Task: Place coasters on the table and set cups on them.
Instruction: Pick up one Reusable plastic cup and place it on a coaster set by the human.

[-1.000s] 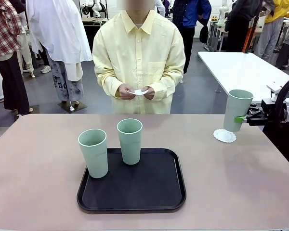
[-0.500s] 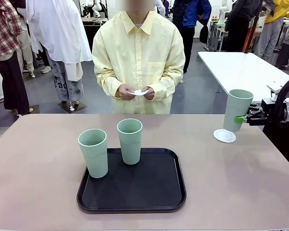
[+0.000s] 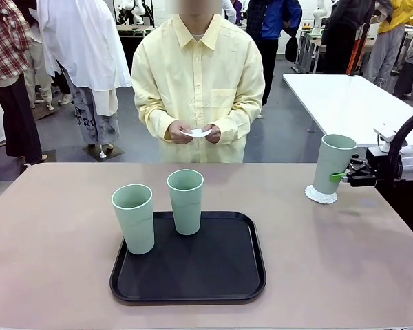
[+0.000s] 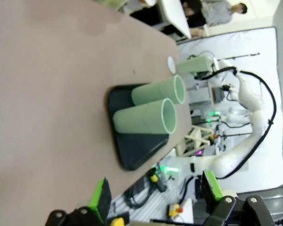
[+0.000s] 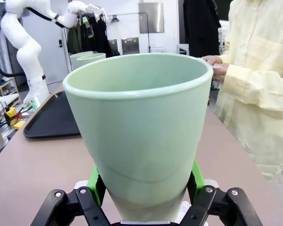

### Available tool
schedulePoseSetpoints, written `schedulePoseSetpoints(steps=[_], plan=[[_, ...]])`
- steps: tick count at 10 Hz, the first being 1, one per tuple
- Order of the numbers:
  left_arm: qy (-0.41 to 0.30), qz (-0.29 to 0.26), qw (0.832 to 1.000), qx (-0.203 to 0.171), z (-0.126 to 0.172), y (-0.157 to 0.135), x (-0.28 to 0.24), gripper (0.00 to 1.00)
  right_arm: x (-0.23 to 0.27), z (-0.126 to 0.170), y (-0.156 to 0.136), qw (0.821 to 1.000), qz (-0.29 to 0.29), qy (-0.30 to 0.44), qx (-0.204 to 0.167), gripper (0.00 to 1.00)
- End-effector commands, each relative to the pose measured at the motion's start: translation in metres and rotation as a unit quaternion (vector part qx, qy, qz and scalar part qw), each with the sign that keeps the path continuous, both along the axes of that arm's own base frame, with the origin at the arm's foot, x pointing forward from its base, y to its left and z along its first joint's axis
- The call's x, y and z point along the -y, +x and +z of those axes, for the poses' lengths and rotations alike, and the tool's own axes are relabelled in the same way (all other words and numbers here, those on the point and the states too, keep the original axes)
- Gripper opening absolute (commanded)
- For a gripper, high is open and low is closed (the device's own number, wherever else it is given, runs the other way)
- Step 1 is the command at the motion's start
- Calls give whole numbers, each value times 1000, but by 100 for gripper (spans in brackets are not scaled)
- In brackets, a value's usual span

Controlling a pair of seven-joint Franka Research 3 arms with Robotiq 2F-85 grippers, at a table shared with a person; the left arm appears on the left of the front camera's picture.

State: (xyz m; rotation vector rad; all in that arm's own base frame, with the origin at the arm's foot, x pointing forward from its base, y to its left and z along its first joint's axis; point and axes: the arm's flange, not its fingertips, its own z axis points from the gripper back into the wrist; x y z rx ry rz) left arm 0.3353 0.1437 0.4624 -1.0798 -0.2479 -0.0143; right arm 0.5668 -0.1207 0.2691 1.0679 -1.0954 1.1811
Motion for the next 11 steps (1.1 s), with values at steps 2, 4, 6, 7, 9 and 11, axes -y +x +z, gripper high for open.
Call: schedulePoseSetpoints(steps=[2, 4, 6, 7, 9, 11], plan=[[-8, -2, 1000, 10, 1, 0, 0, 100, 7, -4, 8, 1000, 16, 0, 16, 82], [-8, -2, 1000, 10, 1, 0, 0, 100, 12, -11, 14, 1000, 5, -2, 11, 82], [-8, -2, 1000, 10, 1, 0, 0, 100, 13, -18, 18, 1000, 0, -7, 1, 82], [-8, -2, 1000, 10, 1, 0, 0, 100, 13, -21, 19, 1000, 3, -6, -5, 82], [-8, -2, 1000, 10, 1, 0, 0, 100, 12, -28, 22, 1000, 0, -7, -15, 82], [-8, -2, 1000, 10, 1, 0, 0, 100, 12, -34, 25, 1000, -2, -9, -20, 82]])
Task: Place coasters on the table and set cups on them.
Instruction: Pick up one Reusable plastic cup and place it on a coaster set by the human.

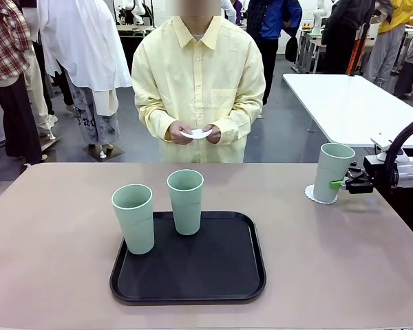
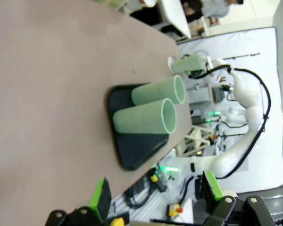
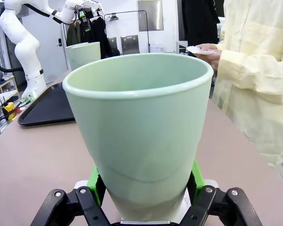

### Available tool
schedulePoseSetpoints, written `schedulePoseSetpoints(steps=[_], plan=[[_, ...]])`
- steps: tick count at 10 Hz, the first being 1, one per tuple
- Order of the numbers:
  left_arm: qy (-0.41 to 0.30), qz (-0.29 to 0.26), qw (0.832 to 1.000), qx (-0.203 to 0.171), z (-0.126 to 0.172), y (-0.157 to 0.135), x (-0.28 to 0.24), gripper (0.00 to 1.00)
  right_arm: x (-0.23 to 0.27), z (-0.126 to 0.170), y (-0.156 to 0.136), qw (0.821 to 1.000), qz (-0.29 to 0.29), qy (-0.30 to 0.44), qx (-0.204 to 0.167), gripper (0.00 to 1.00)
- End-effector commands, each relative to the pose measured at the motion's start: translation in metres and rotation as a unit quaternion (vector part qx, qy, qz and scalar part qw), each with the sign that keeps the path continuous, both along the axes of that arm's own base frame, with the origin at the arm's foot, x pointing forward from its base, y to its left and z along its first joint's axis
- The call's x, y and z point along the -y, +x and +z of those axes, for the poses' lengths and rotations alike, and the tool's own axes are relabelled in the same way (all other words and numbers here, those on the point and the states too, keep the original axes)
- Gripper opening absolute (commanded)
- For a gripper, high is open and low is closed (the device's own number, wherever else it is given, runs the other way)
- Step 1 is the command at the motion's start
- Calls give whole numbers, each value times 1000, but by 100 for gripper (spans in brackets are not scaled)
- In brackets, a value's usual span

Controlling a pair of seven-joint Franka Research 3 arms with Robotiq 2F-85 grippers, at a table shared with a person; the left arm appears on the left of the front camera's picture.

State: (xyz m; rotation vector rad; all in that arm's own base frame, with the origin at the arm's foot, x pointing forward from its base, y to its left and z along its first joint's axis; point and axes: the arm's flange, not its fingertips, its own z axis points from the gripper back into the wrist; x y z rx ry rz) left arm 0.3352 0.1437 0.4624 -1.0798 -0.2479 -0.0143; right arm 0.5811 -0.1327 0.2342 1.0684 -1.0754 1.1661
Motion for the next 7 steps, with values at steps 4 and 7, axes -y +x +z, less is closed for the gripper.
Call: schedulePoseSetpoints(steps=[4, 7], plan=[[-8, -2, 1000, 10, 1, 1, 0, 100, -4, -2, 17, 1000, -1, 0, -13, 82], [-8, -2, 1000, 10, 1, 1, 0, 100, -4, -3, 18, 1000, 0, 6, -17, 85]])
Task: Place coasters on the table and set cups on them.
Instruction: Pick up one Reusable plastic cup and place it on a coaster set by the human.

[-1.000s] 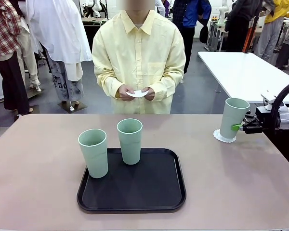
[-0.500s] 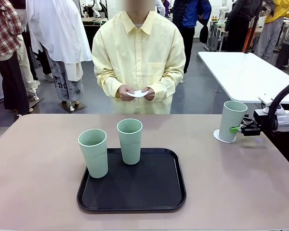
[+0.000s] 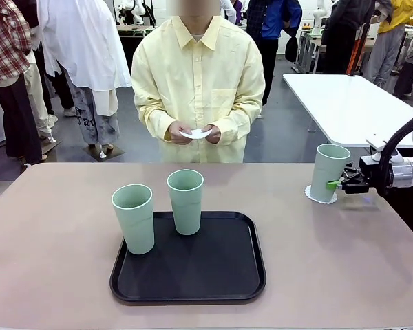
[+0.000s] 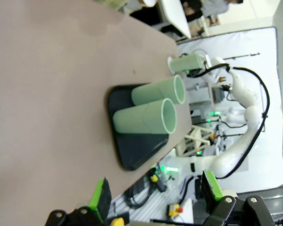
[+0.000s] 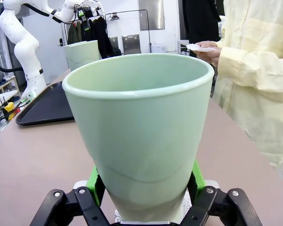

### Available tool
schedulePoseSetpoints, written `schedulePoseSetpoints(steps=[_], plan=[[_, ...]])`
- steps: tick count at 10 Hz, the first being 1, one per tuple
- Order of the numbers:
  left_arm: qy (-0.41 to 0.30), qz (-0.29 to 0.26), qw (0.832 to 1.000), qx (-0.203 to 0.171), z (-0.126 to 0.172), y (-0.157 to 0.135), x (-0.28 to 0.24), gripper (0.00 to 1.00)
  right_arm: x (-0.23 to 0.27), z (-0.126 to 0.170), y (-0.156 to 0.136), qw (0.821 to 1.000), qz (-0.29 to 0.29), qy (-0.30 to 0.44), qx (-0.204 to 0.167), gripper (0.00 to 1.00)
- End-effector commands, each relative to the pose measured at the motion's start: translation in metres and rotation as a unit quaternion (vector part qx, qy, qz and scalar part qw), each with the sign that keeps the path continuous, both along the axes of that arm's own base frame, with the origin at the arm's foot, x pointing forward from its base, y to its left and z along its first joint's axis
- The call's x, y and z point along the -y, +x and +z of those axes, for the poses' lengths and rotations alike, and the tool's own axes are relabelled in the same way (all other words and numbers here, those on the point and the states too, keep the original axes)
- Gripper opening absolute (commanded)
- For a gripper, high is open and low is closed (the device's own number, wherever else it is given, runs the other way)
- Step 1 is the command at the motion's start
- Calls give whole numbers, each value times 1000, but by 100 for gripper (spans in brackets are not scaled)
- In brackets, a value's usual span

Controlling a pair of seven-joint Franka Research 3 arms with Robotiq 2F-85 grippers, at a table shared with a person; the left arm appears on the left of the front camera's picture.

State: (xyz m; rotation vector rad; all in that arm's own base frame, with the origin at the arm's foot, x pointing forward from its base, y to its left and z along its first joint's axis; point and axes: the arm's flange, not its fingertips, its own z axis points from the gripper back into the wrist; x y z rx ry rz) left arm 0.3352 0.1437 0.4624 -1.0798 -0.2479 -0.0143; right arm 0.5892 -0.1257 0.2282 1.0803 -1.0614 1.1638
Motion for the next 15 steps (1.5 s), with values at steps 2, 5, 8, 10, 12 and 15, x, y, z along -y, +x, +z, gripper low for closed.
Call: schedulePoseSetpoints(steps=[2, 5, 8, 10, 12, 15], plan=[[-8, -2, 1000, 10, 1, 1, 0, 100, 3, 3, 10, 1000, -2, 5, -16, 100], [-8, -2, 1000, 10, 1, 1, 0, 100, 4, 3, 9, 1000, 2, -6, -22, 100], [-8, -2, 1000, 10, 1, 1, 0, 100, 7, 2, 6, 999, 13, -21, -33, 100], [-8, -2, 1000, 10, 1, 1, 0, 100, 9, 0, 3, 997, 24, -57, -47, 100], [-8, -2, 1000, 10, 1, 1, 0, 100, 14, 7, -4, 995, 21, -83, -45, 100], [-8, -2, 1000, 10, 1, 1, 0, 100, 30, 36, -28, 989, -16, -145, -25, 100]])
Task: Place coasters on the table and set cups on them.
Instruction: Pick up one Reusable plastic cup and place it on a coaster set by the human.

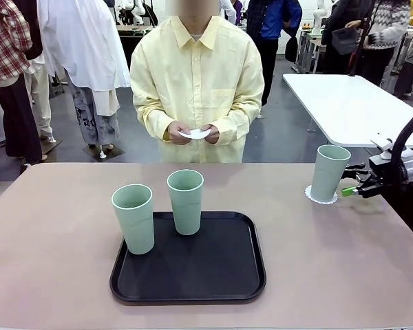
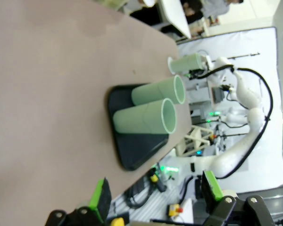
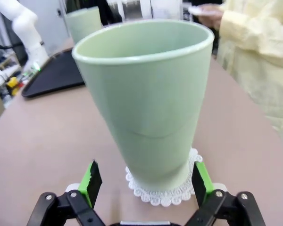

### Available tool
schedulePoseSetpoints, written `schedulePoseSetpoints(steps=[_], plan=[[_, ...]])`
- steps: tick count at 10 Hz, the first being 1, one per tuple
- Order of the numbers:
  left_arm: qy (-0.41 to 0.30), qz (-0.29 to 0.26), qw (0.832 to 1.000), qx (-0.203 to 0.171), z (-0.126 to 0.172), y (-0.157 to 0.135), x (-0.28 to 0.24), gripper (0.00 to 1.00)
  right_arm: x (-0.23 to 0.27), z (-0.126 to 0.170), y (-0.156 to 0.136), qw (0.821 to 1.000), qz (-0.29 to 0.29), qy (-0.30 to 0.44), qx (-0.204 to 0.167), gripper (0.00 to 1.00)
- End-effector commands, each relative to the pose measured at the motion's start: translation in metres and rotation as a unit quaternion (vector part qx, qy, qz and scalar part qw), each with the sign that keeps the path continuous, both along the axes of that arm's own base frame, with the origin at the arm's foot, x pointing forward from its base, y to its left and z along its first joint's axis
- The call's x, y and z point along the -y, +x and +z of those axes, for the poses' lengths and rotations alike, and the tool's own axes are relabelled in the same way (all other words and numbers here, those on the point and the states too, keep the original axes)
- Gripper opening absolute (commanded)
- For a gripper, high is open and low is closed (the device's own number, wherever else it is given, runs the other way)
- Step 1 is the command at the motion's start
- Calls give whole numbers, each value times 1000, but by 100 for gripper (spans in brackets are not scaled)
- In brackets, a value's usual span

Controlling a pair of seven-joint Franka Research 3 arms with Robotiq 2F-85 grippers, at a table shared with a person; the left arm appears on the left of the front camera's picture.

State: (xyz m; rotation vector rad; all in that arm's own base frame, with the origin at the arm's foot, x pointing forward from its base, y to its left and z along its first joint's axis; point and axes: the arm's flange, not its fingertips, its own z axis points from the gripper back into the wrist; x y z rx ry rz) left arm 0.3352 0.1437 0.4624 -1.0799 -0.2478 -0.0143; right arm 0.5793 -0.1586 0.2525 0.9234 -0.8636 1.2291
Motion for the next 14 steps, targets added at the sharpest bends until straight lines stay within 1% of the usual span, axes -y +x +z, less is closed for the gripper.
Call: schedulePoseSetpoints(steps=[1, 2, 3, 4, 5, 6, 7, 8, 9, 10, 11, 13, 14], plan=[[-8, -2, 1000, 10, 1, 1, 0, 100, 7, 19, -24, 998, -37, -45, 4, 100], [-8, -2, 1000, 10, 1, 1, 0, 100, 11, 26, -31, 997, -45, -61, -1, 100], [-8, -2, 1000, 10, 1, 1, 0, 100, 8, 37, -41, 995, -51, -82, -16, 100], [-8, -2, 1000, 10, 1, 1, 0, 100, -1, 54, -56, 990, -70, -115, -43, 100], [-8, -2, 1000, 10, 1, 1, 0, 100, -13, 80, -71, 984, -96, -137, -56, 100], [-8, -2, 1000, 10, 1, 1, 0, 100, -28, 104, -83, 982, -101, -145, -60, 100], [-8, -2, 1000, 10, 1, 1, 0, 100, -50, 125, -94, 977, -109, -173, -62, 100], [-8, -2, 1000, 10, 1, 1, 0, 100, -69, 139, -105, 960, -131, -234, -76, 100], [-8, -2, 1000, 10, 1, 1, 0, 100, -85, 153, -112, 941, -152, -287, -99, 100], [-8, -2, 1000, 10, 1, 1, 0, 100, -97, 165, -118, 925, -160, -319, -130, 100], [-8, -2, 1000, 10, 1, 1, 0, 100, -108, 178, -126, 909, -173, -348, -146, 100], [-8, -2, 1000, 10, 1, 1, 0, 100, -131, 200, -141, 875, -208, -408, -157, 100], [-8, -2, 1000, 10, 1, 1, 0, 100, -142, 213, -149, 853, -228, -440, -163, 100]])
